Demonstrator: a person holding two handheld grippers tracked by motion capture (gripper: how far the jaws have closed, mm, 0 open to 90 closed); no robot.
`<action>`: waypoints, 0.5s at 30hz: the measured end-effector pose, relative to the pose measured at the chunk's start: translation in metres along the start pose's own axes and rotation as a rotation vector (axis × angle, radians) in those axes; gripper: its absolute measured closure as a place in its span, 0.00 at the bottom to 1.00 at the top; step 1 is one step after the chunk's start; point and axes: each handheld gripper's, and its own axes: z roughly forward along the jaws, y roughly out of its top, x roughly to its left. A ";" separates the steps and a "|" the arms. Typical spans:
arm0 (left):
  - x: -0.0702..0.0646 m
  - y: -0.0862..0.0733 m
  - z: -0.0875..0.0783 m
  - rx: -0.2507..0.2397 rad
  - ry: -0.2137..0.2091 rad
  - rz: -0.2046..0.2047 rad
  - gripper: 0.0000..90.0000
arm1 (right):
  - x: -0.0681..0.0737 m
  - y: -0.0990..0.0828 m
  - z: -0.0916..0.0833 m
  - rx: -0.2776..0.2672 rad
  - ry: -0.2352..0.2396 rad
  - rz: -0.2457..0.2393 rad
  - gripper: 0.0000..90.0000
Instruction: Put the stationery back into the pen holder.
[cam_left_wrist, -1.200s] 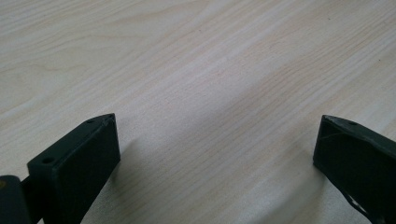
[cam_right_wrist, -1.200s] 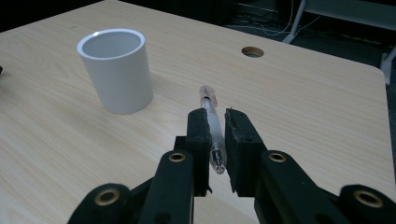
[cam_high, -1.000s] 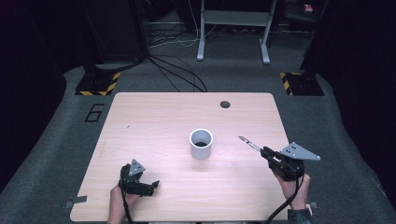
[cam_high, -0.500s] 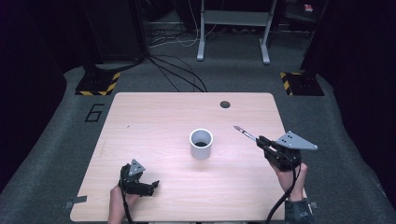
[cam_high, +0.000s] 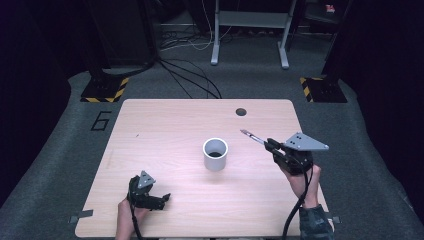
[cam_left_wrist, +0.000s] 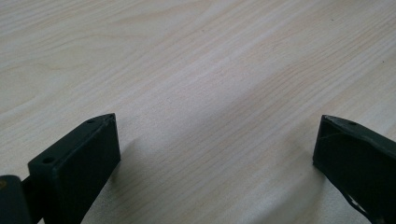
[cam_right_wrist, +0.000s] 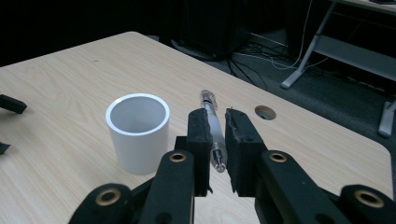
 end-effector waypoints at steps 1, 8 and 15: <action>0.000 0.000 0.000 0.000 0.000 0.000 0.01 | 0.000 0.000 0.000 0.000 0.000 0.000 0.90; 0.000 0.000 0.000 0.000 0.000 0.000 0.01 | 0.008 0.012 0.010 0.005 0.030 -0.040 0.90; 0.000 0.000 0.000 0.000 0.000 0.001 0.01 | 0.018 0.022 0.020 0.021 0.063 -0.084 0.90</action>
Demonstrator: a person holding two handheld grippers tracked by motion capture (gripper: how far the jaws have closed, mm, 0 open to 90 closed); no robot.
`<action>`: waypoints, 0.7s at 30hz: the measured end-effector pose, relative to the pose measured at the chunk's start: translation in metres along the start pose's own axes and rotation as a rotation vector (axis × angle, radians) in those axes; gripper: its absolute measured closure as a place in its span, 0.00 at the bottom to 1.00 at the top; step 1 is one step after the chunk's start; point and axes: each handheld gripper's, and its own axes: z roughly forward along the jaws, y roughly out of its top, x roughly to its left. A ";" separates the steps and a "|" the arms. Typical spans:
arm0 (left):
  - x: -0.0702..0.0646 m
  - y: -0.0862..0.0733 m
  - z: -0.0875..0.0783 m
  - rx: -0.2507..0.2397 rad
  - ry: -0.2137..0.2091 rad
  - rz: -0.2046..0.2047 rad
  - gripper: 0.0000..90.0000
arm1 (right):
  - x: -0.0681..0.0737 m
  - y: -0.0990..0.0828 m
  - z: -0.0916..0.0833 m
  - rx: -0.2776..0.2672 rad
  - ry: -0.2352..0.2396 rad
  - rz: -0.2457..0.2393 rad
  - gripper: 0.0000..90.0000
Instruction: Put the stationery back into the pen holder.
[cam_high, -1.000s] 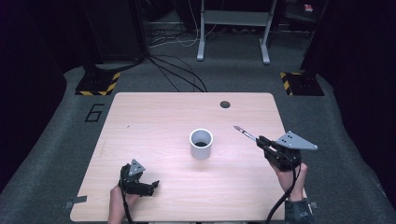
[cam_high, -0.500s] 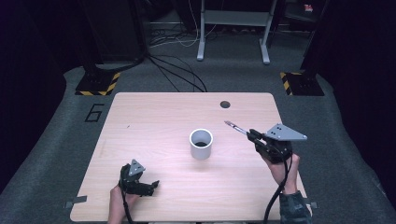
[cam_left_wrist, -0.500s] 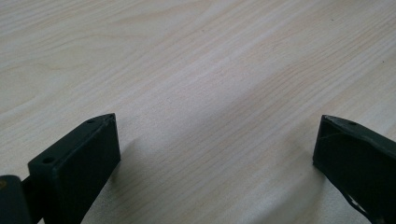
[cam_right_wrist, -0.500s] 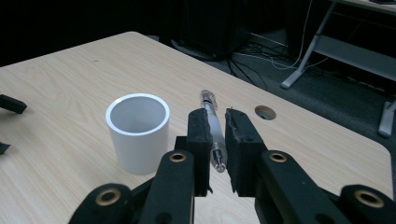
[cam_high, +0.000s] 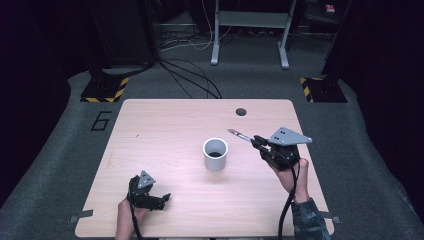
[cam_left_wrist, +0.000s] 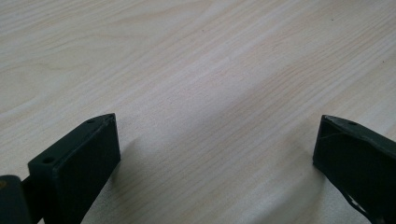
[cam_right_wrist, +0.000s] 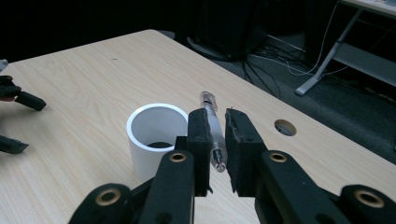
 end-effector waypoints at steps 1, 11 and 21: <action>0.000 0.000 0.000 0.000 0.000 0.000 0.01 | 0.001 0.001 0.001 0.005 0.006 0.001 0.90; 0.000 0.000 0.000 0.000 0.000 -0.001 0.01 | 0.012 0.008 0.017 0.055 0.061 -0.018 0.90; 0.000 0.000 0.000 0.000 0.000 -0.002 0.01 | 0.019 0.010 0.035 0.135 0.110 -0.048 0.89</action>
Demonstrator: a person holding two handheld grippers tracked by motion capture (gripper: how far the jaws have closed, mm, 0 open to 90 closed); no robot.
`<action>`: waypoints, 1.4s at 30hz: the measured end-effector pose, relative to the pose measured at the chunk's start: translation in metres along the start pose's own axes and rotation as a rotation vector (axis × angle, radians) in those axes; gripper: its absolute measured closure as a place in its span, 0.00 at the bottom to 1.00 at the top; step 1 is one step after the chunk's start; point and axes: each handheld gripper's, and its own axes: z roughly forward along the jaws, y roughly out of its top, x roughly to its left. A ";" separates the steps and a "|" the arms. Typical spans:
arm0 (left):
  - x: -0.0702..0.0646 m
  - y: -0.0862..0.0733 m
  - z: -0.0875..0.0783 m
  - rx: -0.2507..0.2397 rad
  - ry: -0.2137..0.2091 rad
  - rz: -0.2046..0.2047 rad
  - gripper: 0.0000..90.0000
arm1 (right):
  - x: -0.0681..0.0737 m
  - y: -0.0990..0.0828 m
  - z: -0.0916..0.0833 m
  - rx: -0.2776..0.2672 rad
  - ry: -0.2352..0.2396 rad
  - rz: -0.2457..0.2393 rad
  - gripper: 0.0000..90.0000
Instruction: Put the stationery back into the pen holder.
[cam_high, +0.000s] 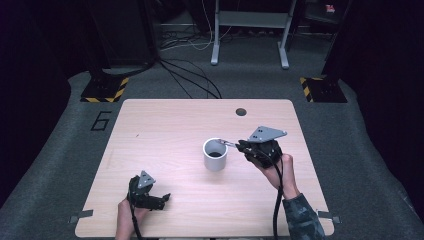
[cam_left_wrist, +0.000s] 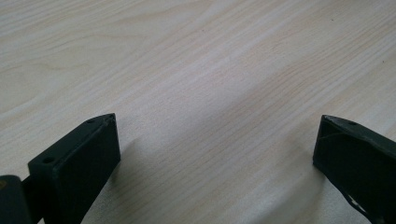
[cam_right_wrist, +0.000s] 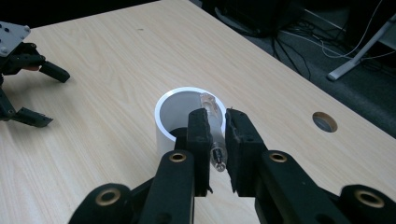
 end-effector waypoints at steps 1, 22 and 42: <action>0.000 0.000 0.000 0.000 0.000 0.001 0.01 | 0.000 0.000 0.000 0.000 0.000 0.000 0.89; 0.000 0.000 0.000 0.000 0.000 -0.001 0.01 | -0.004 0.010 0.042 0.155 0.054 -0.003 0.89; 0.000 0.000 0.000 -0.011 0.003 -0.009 0.01 | -0.006 0.014 0.081 0.255 0.088 0.024 0.89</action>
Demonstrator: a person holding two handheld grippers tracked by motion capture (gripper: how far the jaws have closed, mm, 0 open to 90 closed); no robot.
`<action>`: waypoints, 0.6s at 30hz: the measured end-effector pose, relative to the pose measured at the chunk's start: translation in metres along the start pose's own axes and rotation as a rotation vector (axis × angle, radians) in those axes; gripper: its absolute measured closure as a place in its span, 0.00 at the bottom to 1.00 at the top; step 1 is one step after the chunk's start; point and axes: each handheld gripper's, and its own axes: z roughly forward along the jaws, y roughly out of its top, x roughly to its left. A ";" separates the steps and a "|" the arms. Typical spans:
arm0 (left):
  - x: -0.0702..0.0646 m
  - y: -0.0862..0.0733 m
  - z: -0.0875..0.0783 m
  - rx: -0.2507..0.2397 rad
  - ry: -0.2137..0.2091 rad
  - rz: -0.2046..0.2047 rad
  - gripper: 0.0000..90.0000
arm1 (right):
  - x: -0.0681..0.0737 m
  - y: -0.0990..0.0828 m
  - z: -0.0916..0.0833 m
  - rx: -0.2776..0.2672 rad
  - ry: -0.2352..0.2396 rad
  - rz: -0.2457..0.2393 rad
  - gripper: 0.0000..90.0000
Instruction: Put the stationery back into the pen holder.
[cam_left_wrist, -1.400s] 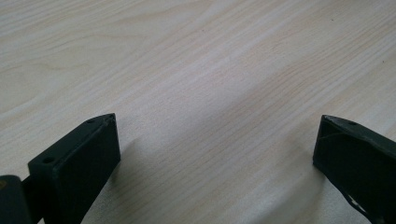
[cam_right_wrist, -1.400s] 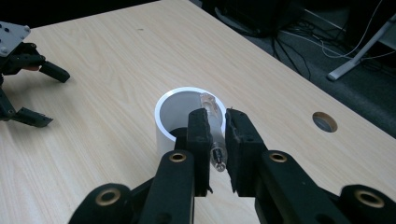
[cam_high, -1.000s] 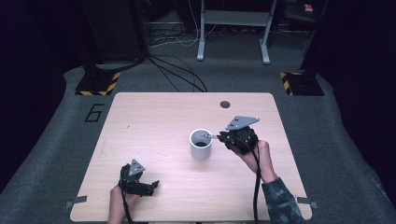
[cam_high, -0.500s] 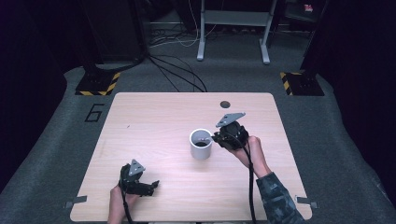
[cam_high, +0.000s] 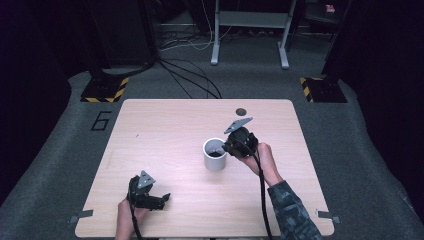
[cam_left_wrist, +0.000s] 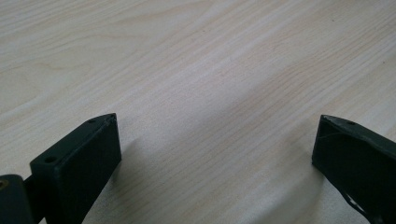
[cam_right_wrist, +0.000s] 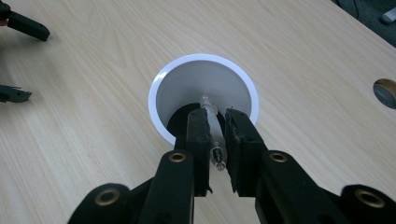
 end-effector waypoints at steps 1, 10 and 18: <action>0.000 0.000 0.000 0.001 -0.001 -0.001 0.01 | 0.000 0.001 0.001 0.004 0.003 -0.005 0.89; 0.000 0.000 0.000 0.000 0.000 0.000 0.01 | 0.003 0.005 0.012 0.021 0.005 0.001 0.89; 0.000 0.000 0.000 0.000 0.000 -0.001 0.01 | 0.005 0.003 0.018 0.023 0.008 0.001 0.89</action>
